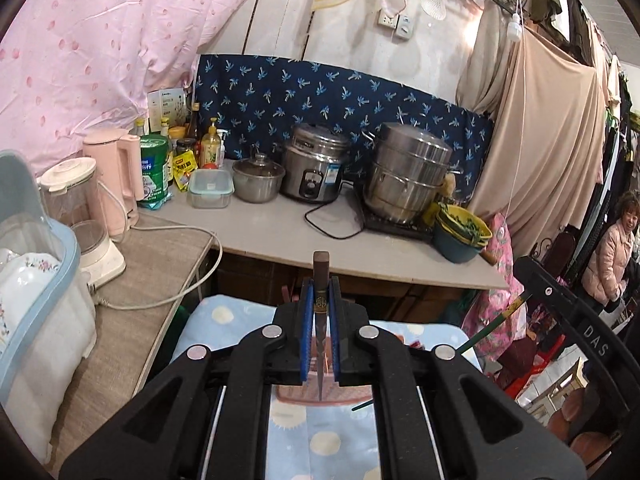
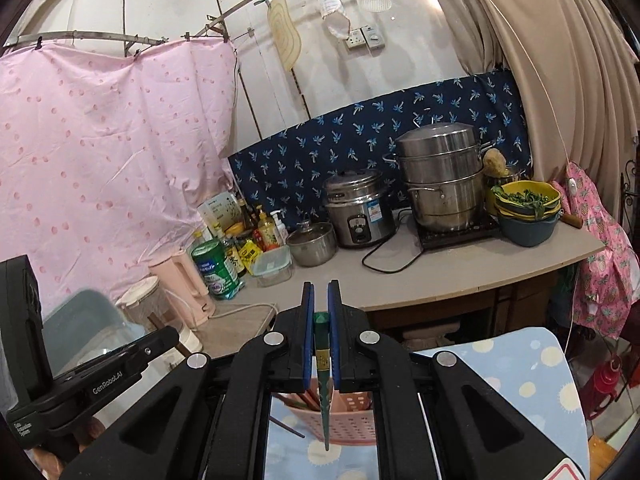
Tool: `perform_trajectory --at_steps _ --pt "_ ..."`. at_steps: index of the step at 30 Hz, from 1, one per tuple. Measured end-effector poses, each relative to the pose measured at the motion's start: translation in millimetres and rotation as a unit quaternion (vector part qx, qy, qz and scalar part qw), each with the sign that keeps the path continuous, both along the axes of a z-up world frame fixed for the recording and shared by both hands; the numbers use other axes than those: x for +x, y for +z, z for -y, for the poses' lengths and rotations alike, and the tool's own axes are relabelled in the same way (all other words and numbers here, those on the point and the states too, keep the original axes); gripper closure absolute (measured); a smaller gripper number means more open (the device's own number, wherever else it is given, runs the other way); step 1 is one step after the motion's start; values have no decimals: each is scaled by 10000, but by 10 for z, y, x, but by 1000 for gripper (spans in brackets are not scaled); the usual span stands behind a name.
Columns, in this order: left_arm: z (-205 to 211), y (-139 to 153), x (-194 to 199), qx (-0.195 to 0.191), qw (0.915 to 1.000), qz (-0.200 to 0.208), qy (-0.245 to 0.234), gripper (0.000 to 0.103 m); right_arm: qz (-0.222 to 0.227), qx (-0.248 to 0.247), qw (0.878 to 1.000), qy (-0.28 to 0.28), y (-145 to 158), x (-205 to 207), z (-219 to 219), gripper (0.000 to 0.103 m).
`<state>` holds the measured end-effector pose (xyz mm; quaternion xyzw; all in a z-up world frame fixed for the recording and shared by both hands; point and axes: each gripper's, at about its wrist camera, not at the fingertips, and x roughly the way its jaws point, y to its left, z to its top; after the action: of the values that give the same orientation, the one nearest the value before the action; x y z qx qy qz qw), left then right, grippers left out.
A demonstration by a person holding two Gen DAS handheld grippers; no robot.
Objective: Organize utensils
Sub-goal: 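Lift both chopsticks and carry them over the pink basket with both grippers, then open the right gripper over the basket while the left gripper releases the brown chopstick into it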
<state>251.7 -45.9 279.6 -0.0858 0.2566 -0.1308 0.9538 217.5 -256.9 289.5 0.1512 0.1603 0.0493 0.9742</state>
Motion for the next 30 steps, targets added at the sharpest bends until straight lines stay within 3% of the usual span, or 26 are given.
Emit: perform_trajectory --at_steps 10,30 --pt "91 62 446 37 9997 188 144 96 155 -173 9995 -221 121 493 51 96" --pt "248 -689 906 303 9983 -463 159 96 -854 -268 9959 114 -831 1170 -92 96"
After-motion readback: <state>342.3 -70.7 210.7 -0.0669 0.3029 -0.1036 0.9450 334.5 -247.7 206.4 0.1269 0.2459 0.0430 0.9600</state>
